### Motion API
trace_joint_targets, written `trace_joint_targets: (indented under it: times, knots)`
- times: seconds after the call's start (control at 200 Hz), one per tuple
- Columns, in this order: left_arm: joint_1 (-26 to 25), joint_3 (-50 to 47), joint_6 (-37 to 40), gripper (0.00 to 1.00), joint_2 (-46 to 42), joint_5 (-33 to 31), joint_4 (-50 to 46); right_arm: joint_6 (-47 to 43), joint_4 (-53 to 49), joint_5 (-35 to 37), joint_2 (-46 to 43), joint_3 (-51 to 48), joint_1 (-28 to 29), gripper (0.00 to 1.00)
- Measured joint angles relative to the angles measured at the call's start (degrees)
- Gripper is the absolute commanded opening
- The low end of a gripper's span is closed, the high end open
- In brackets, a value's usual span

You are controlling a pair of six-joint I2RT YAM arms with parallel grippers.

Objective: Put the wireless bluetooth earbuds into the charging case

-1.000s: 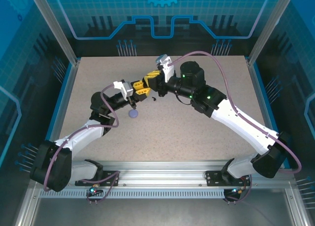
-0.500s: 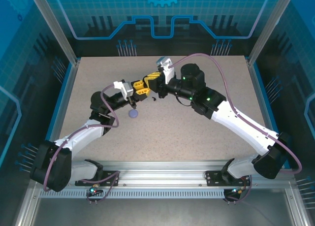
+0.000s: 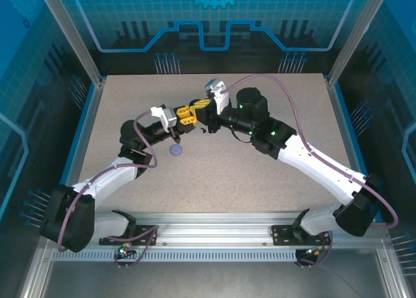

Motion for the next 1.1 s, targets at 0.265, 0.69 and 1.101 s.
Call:
trace_joint_targets:
  times: [0.265,0.69,1.101]
  knots:
    - [0.0,0.0,0.0,0.00,0.0,0.1,-0.3,0.8,-0.5,-0.5,-0.1,0.2,0.1,0.51]
    - [0.0,0.0,0.0,0.00,0.0,-0.5,1.2,5.9,-4.1,-0.6,-1.0,8.8,-6.9,0.70]
    - [0.0,-0.3,0.0,0.00,-0.1,-0.8,2.0,14.4,-8.4,-0.4,6.4,9.0,-16.0,0.70]
